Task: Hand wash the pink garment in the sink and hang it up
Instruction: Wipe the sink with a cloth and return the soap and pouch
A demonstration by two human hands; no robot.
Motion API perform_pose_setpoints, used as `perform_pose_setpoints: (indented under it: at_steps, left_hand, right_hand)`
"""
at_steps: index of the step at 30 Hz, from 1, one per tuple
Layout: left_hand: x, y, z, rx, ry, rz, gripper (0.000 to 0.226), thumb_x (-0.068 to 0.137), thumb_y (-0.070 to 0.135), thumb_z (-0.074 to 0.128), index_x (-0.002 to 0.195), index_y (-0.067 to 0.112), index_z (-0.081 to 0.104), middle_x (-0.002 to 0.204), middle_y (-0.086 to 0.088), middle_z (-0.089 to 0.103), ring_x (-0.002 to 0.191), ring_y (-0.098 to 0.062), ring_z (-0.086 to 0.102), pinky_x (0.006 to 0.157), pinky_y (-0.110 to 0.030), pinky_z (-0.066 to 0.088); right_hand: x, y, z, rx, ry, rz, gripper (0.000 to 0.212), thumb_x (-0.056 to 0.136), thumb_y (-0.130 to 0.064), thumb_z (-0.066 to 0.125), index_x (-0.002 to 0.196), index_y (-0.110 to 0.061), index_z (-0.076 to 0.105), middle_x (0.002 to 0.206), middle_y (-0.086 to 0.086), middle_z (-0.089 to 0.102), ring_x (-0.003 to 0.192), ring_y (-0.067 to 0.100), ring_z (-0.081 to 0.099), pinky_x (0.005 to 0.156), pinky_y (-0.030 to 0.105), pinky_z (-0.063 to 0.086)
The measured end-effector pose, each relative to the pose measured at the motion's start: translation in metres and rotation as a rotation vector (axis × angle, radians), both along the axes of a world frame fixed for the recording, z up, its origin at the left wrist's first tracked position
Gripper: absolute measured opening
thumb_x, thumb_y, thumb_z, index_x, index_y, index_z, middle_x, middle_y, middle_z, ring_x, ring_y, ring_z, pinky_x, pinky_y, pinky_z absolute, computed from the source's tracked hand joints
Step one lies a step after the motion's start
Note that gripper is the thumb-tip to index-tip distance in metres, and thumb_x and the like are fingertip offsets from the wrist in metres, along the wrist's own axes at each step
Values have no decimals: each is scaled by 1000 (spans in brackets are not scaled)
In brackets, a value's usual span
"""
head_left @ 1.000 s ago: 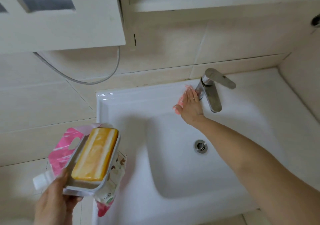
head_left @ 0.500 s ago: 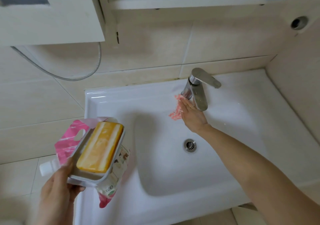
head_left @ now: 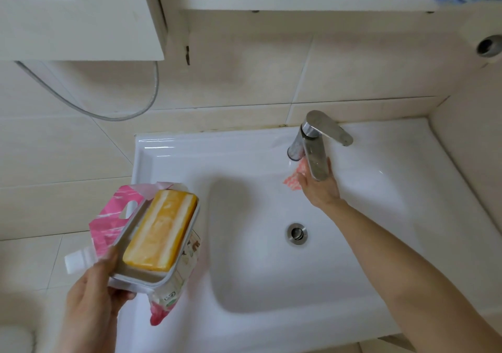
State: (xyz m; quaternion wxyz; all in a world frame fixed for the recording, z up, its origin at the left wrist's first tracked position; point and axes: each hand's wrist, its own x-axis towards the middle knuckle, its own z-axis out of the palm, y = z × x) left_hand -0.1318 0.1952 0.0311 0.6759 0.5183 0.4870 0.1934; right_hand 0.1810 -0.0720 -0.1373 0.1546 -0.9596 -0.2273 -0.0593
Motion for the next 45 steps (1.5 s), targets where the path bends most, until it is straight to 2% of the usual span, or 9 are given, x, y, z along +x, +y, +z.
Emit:
perform_pose_setpoints:
  at_steps: [5,9,14,19,26,33,38,41,45]
  left_hand:
    - [3,-7,-4,6,36,18,25,99,20,44,81,9,57,73,-17,50,63,-25,46,38,-13,42]
    - [6,-17,-3,10,48,36,25,98,21,45,79,8,56,71,-17,50,63,-25,47,37,-13,41]
    - [12,-27,0,23,9,71,26,98,19,45,77,8,55,46,-3,56,43,-11,53,37,-12,39]
    - [15,-32,-3,15,33,98,26,99,20,43,79,9,55,73,-14,48,63,-23,44,38,-12,40]
    - [20,-32,-5,1,95,109,25,100,23,42,80,12,53,77,-13,46,65,-23,44,55,-31,46]
    - [19,-33,-2,32,79,68,26,99,24,44,81,8,54,77,-15,48,67,-24,46,62,-35,40]
    - [20,-36,-2,38,78,74,26,99,23,44,78,9,54,74,-14,47,65,-23,45,53,-27,48]
    - [17,-37,-1,44,72,61,25,98,25,45,80,10,55,77,-16,48,68,-25,46,59,-31,48]
    - [16,-34,-2,62,67,89,24,98,23,45,81,10,55,74,-17,49,64,-26,45,58,-34,43]
  right_hand:
    - [37,-11,24,606,737,-150,38,95,-46,47,128,-27,49,125,17,61,120,32,54,89,58,48]
    - [52,-20,18,-17,407,-121,12,85,-30,56,90,-40,56,93,-4,66,94,25,62,81,38,51]
    - [50,24,69,1166,486,-417,25,89,-17,54,66,-25,46,62,-9,46,55,7,45,61,25,38]
    - [39,32,70,817,377,-160,25,94,-23,54,72,-21,43,54,-16,46,50,2,44,57,17,39]
    - [-6,19,9,664,619,-283,42,96,-34,52,134,-19,40,118,-7,43,94,-8,45,88,7,33]
    - [-18,58,19,1280,362,-376,17,87,3,61,98,-10,61,84,-22,67,82,-8,60,80,21,52]
    - [40,57,-16,1145,649,-401,75,81,-47,73,133,-1,45,118,-2,65,99,1,63,92,27,52]
    - [32,67,16,1102,762,-269,14,101,-31,45,94,-22,53,77,-22,59,65,-15,56,66,-3,40]
    - [47,53,8,938,560,-219,40,74,-52,75,85,-20,54,71,-13,55,55,-1,51,53,11,40]
